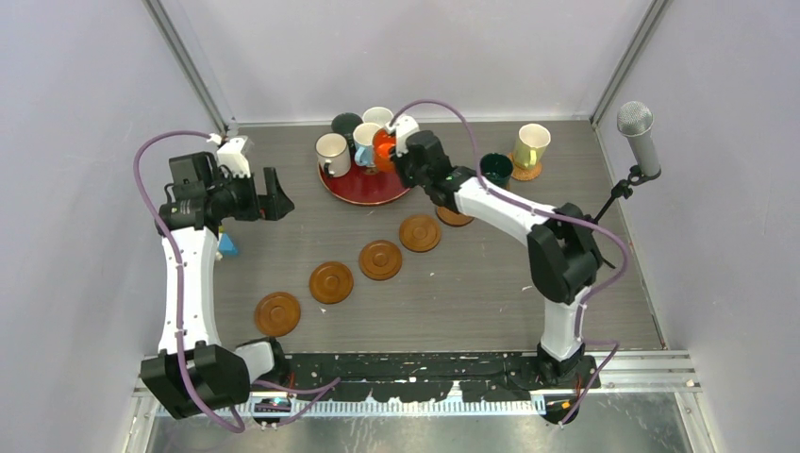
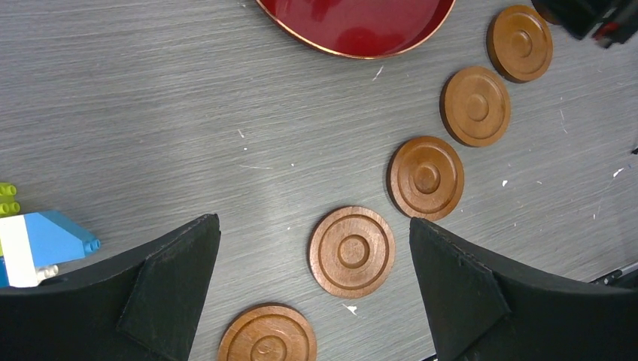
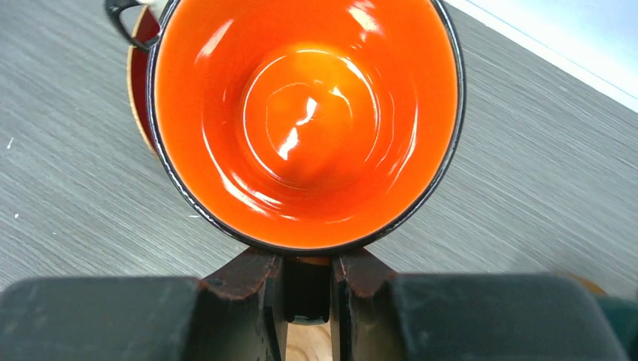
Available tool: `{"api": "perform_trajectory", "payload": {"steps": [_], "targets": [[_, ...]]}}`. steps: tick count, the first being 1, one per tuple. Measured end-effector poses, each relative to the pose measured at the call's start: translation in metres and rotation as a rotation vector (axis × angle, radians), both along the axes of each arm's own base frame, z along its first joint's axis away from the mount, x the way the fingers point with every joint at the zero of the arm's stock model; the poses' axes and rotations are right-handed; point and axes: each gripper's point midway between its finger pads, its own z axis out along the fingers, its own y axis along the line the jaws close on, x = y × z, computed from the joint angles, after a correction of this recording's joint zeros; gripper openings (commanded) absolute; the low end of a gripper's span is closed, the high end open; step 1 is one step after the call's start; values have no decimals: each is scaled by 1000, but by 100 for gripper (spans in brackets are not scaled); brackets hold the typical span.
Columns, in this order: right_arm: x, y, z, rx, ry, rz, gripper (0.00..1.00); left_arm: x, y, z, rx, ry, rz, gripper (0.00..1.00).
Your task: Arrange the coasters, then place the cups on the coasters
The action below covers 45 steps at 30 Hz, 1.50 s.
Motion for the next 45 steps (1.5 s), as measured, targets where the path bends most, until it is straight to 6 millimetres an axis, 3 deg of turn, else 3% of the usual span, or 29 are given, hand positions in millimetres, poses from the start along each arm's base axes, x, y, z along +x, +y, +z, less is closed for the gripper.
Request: {"api": "perform_trajectory", "payload": {"steps": [5, 10, 15, 21, 26, 39, 45], "targets": [[-10, -44, 23, 38, 0, -114, 0, 4, 0, -3, 4, 2, -18, 100], [-30, -96, 25, 43, 32, -242, 0, 10, -1, -9, -5, 18, -32, 100], [-43, -138, 0, 29, 102, -359, 0, 18, -1, -12, -26, 34, -42, 100], [-51, -173, -41, 13, 191, -446, 0, 31, -1, -11, -45, 38, -45, 100], [-65, -180, -66, -19, 236, -455, 0, 36, -1, -5, -53, 29, -40, 100], [-63, -172, -68, 22, 219, -447, 0, 37, -2, -6, -54, 35, -44, 100], [-66, -169, -82, 16, 251, -451, 0, 37, -2, -6, -53, 35, -43, 100]]}}
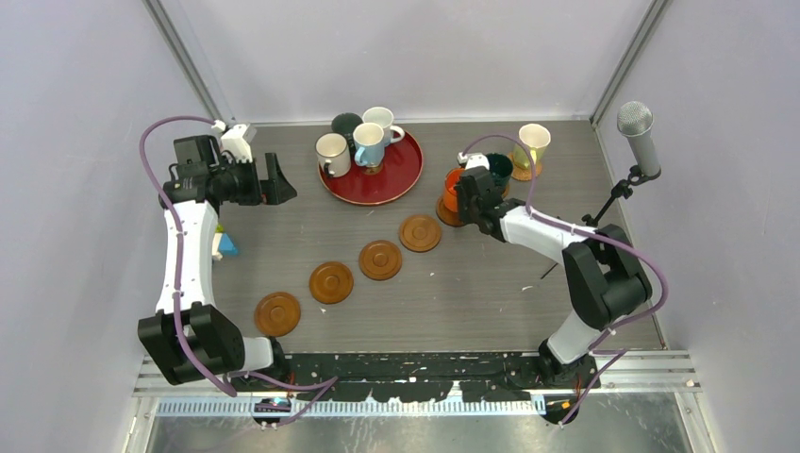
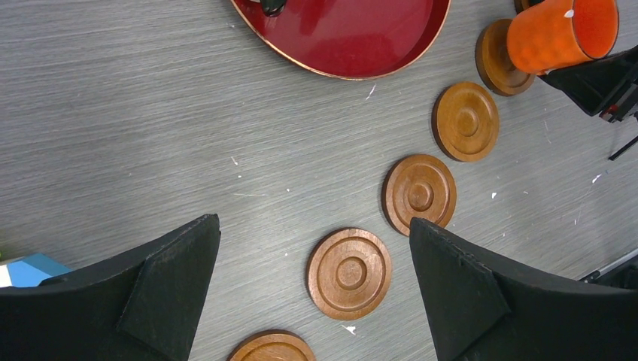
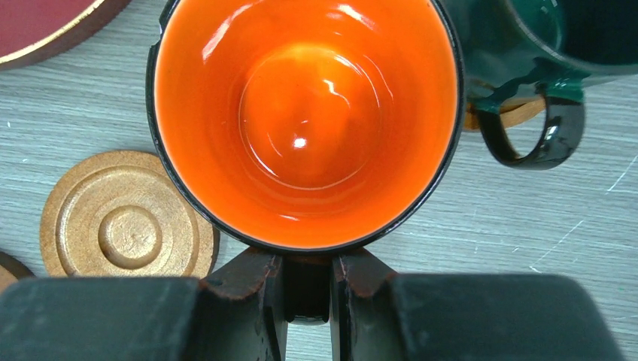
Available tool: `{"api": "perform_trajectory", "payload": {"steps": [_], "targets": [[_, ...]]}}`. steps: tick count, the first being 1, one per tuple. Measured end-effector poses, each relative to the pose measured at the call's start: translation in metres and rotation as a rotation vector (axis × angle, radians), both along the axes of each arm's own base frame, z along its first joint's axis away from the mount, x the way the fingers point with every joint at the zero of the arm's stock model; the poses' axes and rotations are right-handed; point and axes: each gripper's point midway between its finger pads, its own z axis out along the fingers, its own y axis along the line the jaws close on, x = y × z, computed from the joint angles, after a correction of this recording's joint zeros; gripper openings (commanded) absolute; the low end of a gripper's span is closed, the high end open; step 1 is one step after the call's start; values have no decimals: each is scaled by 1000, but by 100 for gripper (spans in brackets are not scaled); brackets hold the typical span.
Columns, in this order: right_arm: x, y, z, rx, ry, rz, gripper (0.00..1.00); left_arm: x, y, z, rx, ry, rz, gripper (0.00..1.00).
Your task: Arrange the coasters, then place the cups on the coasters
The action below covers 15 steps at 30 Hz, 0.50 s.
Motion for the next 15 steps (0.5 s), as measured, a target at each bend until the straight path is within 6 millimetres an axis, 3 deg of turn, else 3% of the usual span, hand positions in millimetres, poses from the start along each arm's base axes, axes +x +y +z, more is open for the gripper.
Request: {"api": "perform_trajectory", "payload": {"steps": [8, 11, 12, 15], "targets": [[-3, 0, -20, -10, 49, -10, 1, 0, 1, 0, 6, 1, 5, 100], [-4, 0, -24, -9, 62, -17, 6, 0, 1, -1, 8, 2, 7, 100], [-5, -1, -24, -8, 66, -19, 10, 0, 2, -1, 9, 2, 8, 100], [-7, 0, -26, -7, 75, -22, 34, 0, 2, -1, 11, 2, 10, 100]]}}
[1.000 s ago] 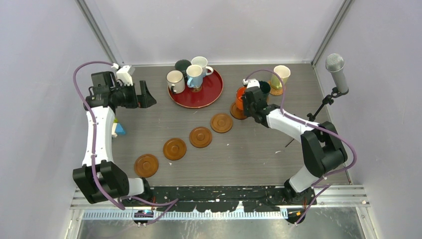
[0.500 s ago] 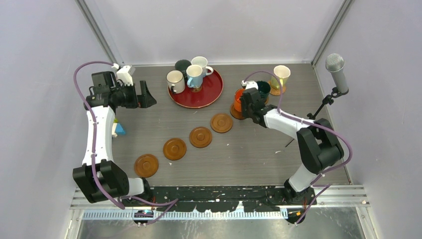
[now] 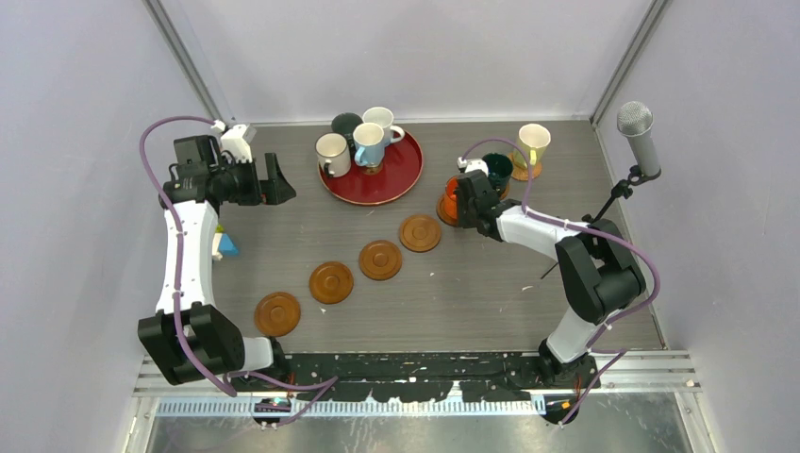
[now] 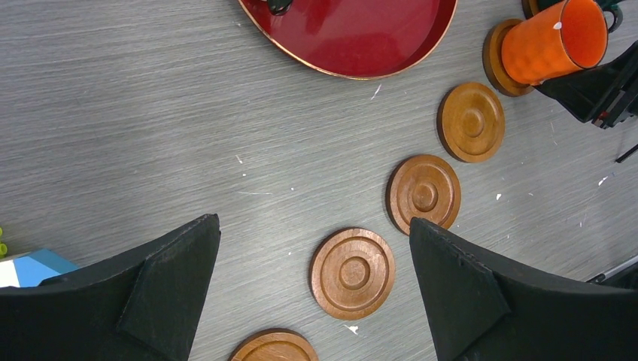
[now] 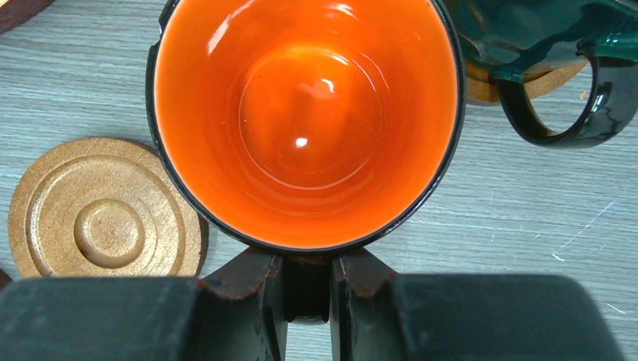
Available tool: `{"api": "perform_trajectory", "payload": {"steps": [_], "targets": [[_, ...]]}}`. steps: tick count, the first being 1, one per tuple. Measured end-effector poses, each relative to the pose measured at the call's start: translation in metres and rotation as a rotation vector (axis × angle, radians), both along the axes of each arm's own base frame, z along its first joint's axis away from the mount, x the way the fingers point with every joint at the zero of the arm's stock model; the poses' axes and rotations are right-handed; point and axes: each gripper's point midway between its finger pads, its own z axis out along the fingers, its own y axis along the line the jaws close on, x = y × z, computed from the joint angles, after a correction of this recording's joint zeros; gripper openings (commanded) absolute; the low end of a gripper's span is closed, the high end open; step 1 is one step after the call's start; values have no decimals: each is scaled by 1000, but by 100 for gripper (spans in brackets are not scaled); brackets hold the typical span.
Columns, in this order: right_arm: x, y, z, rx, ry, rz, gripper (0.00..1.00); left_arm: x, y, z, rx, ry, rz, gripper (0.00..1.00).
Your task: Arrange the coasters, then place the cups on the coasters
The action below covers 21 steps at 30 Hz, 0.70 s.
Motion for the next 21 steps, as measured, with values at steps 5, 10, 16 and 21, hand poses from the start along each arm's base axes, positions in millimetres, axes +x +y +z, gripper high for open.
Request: {"api": "perform_trajectory", "payload": {"steps": [5, 10, 16, 21], "targets": [[1, 3, 2, 16, -4, -9, 47, 0, 0, 0, 1, 1, 1, 100], [-1, 6, 2, 26, 3, -5, 56, -1, 0, -2, 0, 5, 1, 100], [-11, 8, 16, 36, 36, 13, 67, -2, 0, -3, 2, 8, -2, 100], [-3, 13, 69, 45, -16, 41, 68, -2, 0, -4, 13, 3, -10, 100]]}}
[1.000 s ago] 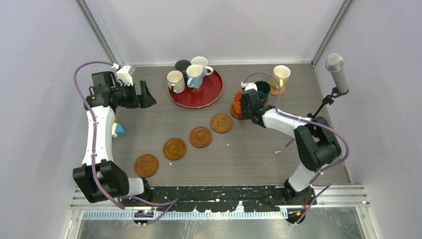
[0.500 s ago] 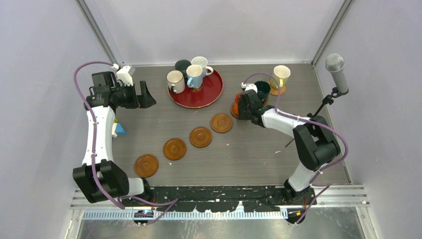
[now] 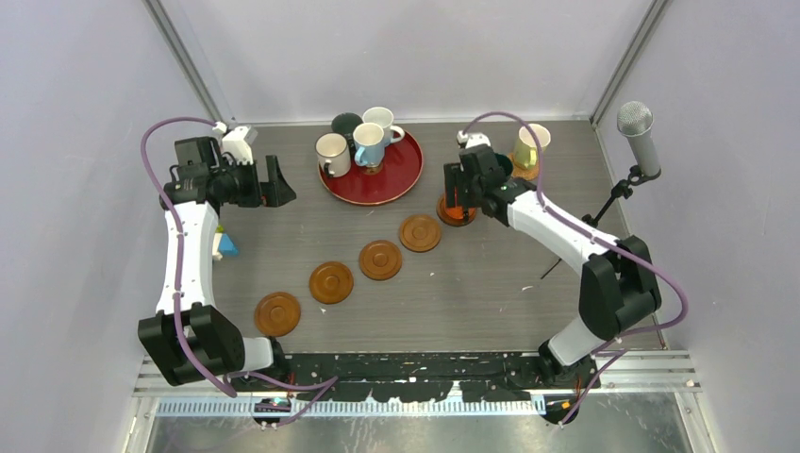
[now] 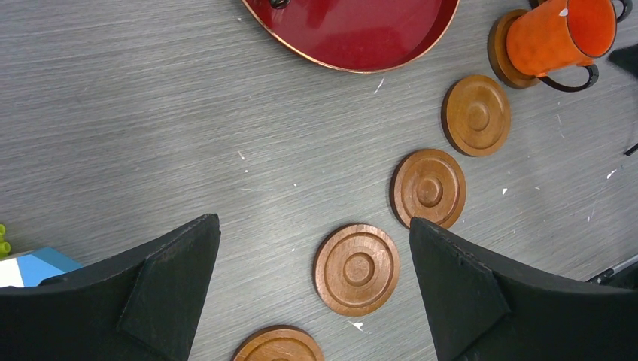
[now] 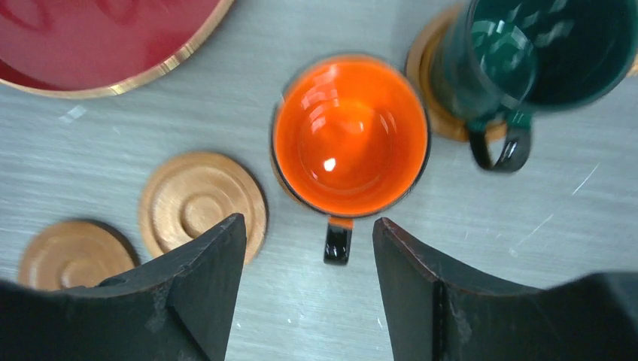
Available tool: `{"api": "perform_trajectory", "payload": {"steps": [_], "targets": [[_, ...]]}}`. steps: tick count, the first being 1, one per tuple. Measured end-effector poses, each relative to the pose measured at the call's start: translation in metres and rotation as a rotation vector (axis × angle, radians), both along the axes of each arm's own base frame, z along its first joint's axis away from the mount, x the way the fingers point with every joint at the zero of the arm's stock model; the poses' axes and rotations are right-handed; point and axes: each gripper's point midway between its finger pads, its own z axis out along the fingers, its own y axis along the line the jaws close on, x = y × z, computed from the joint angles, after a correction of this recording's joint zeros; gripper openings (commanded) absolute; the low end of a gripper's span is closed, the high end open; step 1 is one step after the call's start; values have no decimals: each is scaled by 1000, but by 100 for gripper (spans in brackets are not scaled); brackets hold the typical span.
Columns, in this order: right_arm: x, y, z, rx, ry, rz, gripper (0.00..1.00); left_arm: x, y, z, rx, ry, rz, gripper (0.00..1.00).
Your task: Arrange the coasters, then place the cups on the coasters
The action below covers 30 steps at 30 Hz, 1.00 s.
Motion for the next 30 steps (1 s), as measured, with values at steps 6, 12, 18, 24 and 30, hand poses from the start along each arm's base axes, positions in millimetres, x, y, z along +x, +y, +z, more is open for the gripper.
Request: {"api": "perform_trajectory", "payload": {"steps": [6, 12, 18, 24, 30], "targets": [[29, 17, 79, 28, -135, 43, 68, 0, 1, -1, 9, -1, -1, 100], [75, 80, 112, 66, -197, 96, 69, 0, 2, -1, 13, -1, 3, 100], [99, 156, 69, 82, -136, 130, 69, 0, 9, -5, 52, 3, 23, 100], [103, 216, 33, 73, -133, 146, 69, -2, 19, -1, 125, -27, 42, 100], [113, 246, 19, 65, -191, 122, 69, -14, 20, 1, 145, -45, 56, 100]]}}
